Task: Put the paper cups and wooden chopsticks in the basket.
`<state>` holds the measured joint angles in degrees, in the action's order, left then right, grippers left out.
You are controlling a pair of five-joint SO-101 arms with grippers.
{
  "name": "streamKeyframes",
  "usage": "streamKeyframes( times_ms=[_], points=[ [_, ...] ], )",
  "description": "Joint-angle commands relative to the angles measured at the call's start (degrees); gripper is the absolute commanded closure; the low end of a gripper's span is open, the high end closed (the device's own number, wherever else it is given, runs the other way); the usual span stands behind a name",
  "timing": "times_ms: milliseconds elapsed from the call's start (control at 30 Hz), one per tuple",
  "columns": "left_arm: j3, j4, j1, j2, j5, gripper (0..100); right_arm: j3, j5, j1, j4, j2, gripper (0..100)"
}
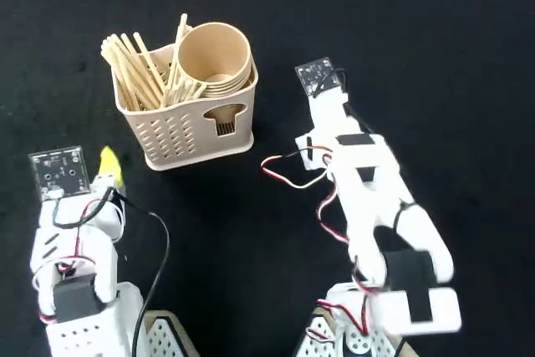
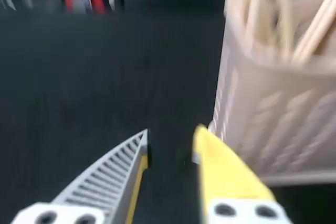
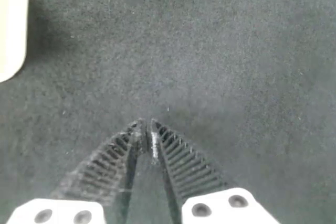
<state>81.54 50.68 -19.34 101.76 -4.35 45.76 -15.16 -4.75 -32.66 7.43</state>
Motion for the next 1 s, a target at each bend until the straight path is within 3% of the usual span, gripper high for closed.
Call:
streamKeyframes(
  times_ms=[0, 300, 633, 767, 967],
  points=[
    [5.7, -1.3, 0.3, 2.6, -2.0, 97, 3.6, -0.5, -0.4, -2.2, 8.0, 98.7],
    [15.9, -0.8, -0.3, 2.5, -9.7, 97, 27.5, -0.5, -0.4, 6.1, 36.4, 98.7],
    [15.9, 11.3, -0.2, 2.5, -12.2, 97, 51.5, -0.4, 0.4, 5.5, 70.4, 98.7],
    [15.9, 13.6, -0.3, 2.5, -12.2, 97, 51.4, -0.1, 4.0, -5.5, 80.1, 98.7],
    [15.9, 14.0, -1.4, 2.5, -12.2, 97, 51.1, -0.1, 4.0, -30.0, 93.7, 98.7]
  ],
)
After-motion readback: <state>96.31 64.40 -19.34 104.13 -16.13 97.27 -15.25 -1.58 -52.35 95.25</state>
